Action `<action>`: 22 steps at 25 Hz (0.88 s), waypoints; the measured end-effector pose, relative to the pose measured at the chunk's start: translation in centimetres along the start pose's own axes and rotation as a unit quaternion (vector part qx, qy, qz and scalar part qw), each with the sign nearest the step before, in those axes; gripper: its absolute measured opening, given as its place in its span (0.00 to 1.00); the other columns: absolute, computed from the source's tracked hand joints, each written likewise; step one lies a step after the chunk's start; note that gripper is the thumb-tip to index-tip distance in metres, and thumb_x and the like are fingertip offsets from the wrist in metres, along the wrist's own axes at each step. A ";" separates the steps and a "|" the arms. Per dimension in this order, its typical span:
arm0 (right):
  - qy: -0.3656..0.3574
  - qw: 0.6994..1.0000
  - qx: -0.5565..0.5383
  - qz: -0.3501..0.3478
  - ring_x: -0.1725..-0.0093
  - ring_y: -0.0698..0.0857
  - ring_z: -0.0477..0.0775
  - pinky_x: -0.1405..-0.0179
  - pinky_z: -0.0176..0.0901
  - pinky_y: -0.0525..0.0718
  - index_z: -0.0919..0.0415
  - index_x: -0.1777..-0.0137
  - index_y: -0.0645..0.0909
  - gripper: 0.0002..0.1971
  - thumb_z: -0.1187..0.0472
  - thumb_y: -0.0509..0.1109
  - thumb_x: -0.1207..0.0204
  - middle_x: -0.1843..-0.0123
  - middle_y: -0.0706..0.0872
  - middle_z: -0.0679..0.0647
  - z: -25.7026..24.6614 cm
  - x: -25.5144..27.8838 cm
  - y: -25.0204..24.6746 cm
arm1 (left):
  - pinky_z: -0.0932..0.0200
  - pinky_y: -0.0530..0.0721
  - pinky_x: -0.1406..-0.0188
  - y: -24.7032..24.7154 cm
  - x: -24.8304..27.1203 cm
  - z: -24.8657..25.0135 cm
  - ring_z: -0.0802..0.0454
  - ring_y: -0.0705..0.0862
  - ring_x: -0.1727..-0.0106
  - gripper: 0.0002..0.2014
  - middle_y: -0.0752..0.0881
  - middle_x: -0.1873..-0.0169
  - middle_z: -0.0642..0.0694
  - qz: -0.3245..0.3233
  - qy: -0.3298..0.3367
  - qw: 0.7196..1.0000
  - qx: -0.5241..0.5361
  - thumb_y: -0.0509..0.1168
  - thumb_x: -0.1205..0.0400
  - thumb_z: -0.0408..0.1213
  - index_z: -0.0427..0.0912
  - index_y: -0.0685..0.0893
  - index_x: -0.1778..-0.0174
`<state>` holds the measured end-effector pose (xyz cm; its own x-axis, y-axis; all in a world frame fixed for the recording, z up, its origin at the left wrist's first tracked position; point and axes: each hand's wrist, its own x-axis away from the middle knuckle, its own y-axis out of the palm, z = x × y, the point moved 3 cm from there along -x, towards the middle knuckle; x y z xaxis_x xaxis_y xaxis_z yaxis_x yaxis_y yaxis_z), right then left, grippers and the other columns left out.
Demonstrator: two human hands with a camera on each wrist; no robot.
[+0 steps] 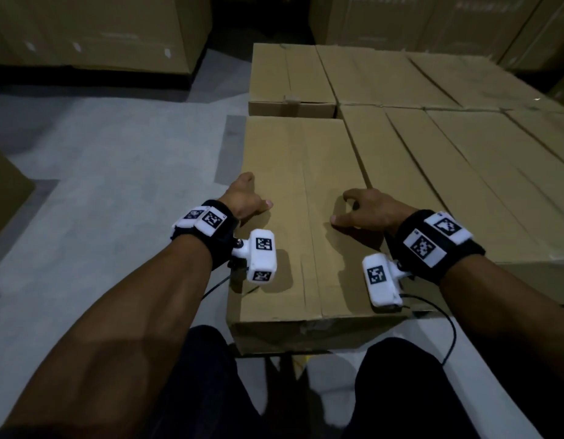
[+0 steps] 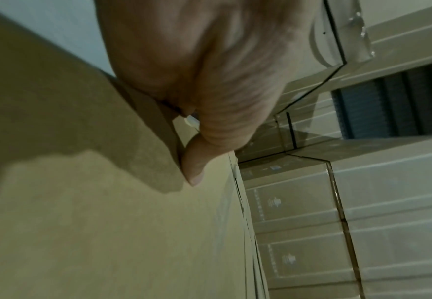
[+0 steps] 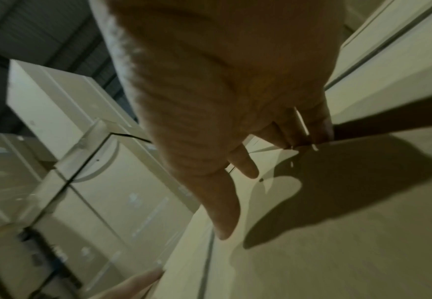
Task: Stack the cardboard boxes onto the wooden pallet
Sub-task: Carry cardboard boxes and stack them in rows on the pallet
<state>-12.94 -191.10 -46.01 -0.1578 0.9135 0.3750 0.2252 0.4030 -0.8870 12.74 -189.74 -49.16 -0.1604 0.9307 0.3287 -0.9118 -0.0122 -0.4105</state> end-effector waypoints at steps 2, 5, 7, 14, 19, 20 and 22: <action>-0.029 0.999 0.024 -0.019 0.22 0.72 0.63 0.25 0.54 0.74 0.55 0.15 0.62 0.43 0.33 0.69 0.24 0.18 0.69 0.59 -0.9 2.4 0.5 | 0.42 0.70 0.21 0.0 -0.2 0.2 0.38 0.65 0.19 0.43 0.61 0.16 0.39 -0.010 -0.015 0.999 0.027 0.72 0.19 0.30 0.48 0.55 0.13; -0.069 0.996 0.031 -0.051 0.19 0.67 0.61 0.22 0.59 0.71 0.51 0.13 0.59 0.46 0.28 0.66 0.25 0.15 0.64 0.56 -2.9 6.6 2.1 | 0.39 0.70 0.22 0.1 -0.5 0.4 0.36 0.63 0.18 0.42 0.59 0.15 0.38 -0.022 -0.028 0.999 0.021 0.70 0.18 0.28 0.47 0.53 0.13; -0.093 0.991 0.065 -0.077 0.15 0.58 0.61 0.18 0.61 0.63 0.48 0.12 0.54 0.49 0.25 0.65 0.28 0.12 0.56 0.56 -4.1 9.2 4.0 | 0.38 0.69 0.22 0.1 -0.3 0.5 0.36 0.63 0.18 0.42 0.58 0.15 0.40 -0.022 -0.034 0.999 0.016 0.70 0.18 0.28 0.48 0.53 0.13; -0.146 0.977 0.148 -0.055 0.13 0.34 0.64 0.15 0.65 0.38 0.43 0.13 0.34 0.65 0.25 0.75 0.38 0.11 0.33 0.57 -5.1 12.2 9.5 | 0.40 0.72 0.23 -0.2 -0.1 0.3 0.39 0.65 0.18 0.42 0.59 0.14 0.46 -0.015 -0.040 0.998 0.038 0.71 0.19 0.28 0.49 0.55 0.13; -0.143 0.984 0.107 0.020 0.11 0.43 0.60 0.14 0.60 0.43 0.44 0.12 0.44 0.60 0.30 0.77 0.35 0.10 0.43 0.54 -4.5 12.3 9.1 | 0.42 0.71 0.22 0.1 -0.1 0.8 0.40 0.64 0.17 0.40 0.59 0.14 0.45 -0.002 -0.031 0.999 0.016 0.70 0.17 0.32 0.47 0.54 0.13; -0.138 0.985 0.102 0.024 0.11 0.44 0.60 0.14 0.60 0.44 0.44 0.12 0.45 0.59 0.30 0.77 0.35 0.10 0.44 0.53 -4.2 12.3 9.0 | 0.41 0.72 0.22 0.2 -0.2 0.9 0.40 0.64 0.17 0.41 0.59 0.14 0.44 -0.001 -0.030 0.999 0.013 0.70 0.17 0.33 0.47 0.53 0.13; -0.130 0.986 0.098 0.039 0.11 0.46 0.59 0.14 0.61 0.45 0.44 0.12 0.47 0.58 0.30 0.77 0.35 0.10 0.46 0.52 -3.8 12.0 8.7 | 0.41 0.72 0.23 0.3 -0.3 1.1 0.38 0.64 0.18 0.42 0.58 0.14 0.43 0.004 -0.033 0.999 0.001 0.70 0.16 0.36 0.45 0.50 0.12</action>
<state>-9.18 -176.43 -48.18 -0.3950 0.8857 0.2440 0.0597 0.2898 -0.9552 12.08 -190.38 -48.45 -0.1926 0.9041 0.3815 -0.9113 -0.0205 -0.4113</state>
